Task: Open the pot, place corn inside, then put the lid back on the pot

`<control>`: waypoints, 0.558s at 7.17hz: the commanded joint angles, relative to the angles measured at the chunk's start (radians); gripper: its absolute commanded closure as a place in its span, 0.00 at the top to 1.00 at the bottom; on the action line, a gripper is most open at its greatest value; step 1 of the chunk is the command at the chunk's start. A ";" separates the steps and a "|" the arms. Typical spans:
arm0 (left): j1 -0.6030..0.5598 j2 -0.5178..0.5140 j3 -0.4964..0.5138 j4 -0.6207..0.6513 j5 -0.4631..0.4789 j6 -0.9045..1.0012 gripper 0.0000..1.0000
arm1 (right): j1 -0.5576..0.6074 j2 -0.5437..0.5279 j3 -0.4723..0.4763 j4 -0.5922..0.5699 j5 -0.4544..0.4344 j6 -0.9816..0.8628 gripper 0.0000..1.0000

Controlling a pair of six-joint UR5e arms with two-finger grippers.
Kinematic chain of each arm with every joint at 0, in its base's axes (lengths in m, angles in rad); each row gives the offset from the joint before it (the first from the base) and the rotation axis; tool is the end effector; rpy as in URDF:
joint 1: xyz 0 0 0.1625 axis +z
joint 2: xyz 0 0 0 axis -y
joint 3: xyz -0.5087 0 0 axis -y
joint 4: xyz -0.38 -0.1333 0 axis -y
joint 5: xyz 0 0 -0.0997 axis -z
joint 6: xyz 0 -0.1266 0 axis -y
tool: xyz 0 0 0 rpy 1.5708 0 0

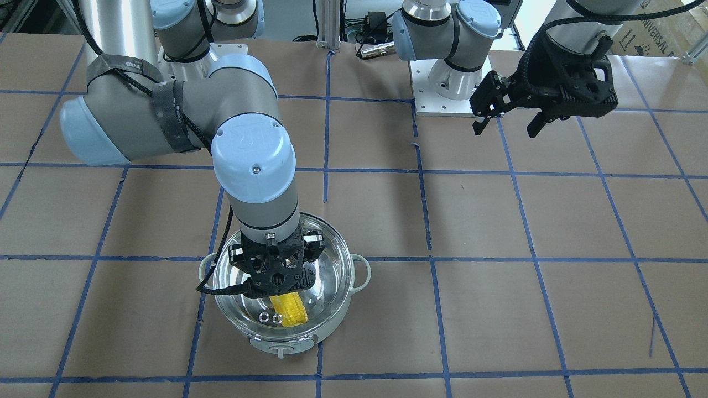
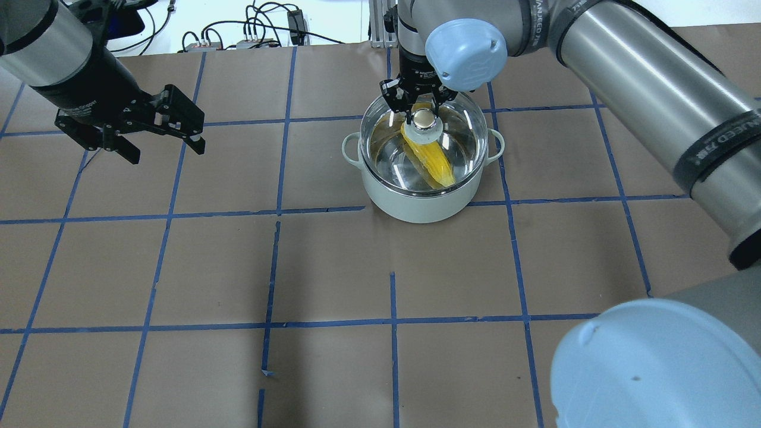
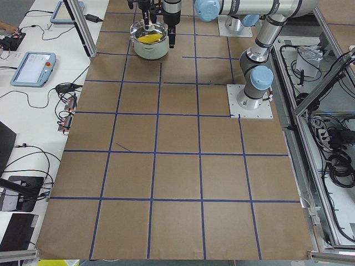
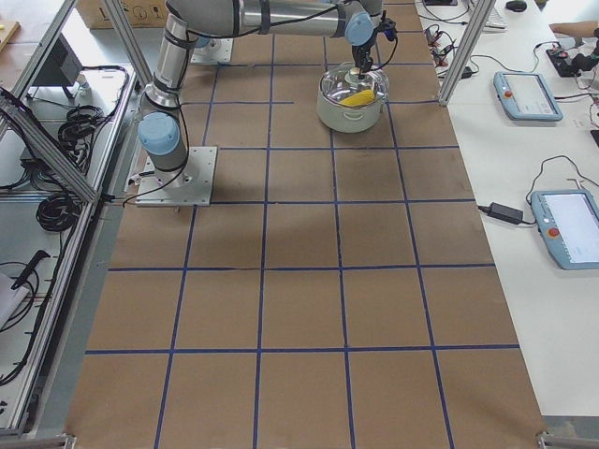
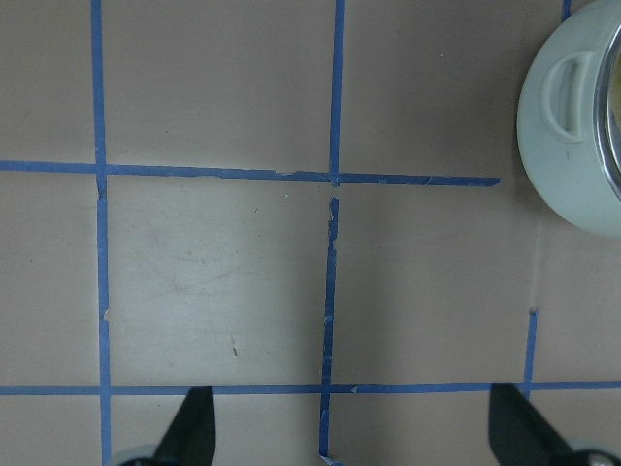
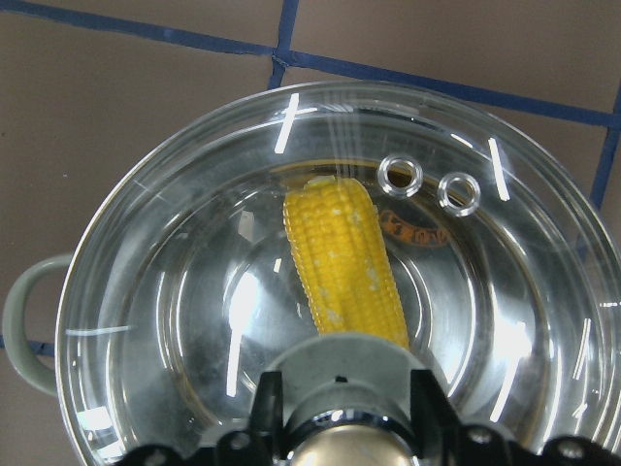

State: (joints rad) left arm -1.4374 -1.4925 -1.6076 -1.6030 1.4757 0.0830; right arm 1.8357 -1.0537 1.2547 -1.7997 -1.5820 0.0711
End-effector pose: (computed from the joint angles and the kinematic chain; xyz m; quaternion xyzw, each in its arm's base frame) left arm -0.0854 -0.4562 0.5603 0.0249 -0.9985 0.0097 0.0468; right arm 0.3176 -0.6671 0.4051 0.0967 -0.9952 0.0147 0.0032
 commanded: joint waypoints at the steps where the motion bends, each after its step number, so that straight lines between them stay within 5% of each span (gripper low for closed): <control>1: 0.000 -0.002 0.000 0.000 0.000 0.000 1.00 | -0.001 0.001 -0.012 0.016 0.016 -0.001 0.25; 2: 0.000 -0.002 0.000 0.000 0.000 0.000 1.00 | -0.001 0.003 -0.017 0.028 0.022 -0.001 0.31; 3: 0.000 -0.002 0.000 0.002 0.000 0.000 1.00 | -0.001 0.006 -0.017 0.031 0.023 -0.016 0.81; 4: 0.000 -0.002 0.000 0.000 0.000 0.000 1.00 | -0.004 0.009 -0.018 0.031 0.023 -0.027 0.92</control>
State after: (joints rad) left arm -1.4373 -1.4940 -1.6076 -1.6024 1.4757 0.0829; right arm 1.8337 -1.0484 1.2384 -1.7717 -1.5603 0.0579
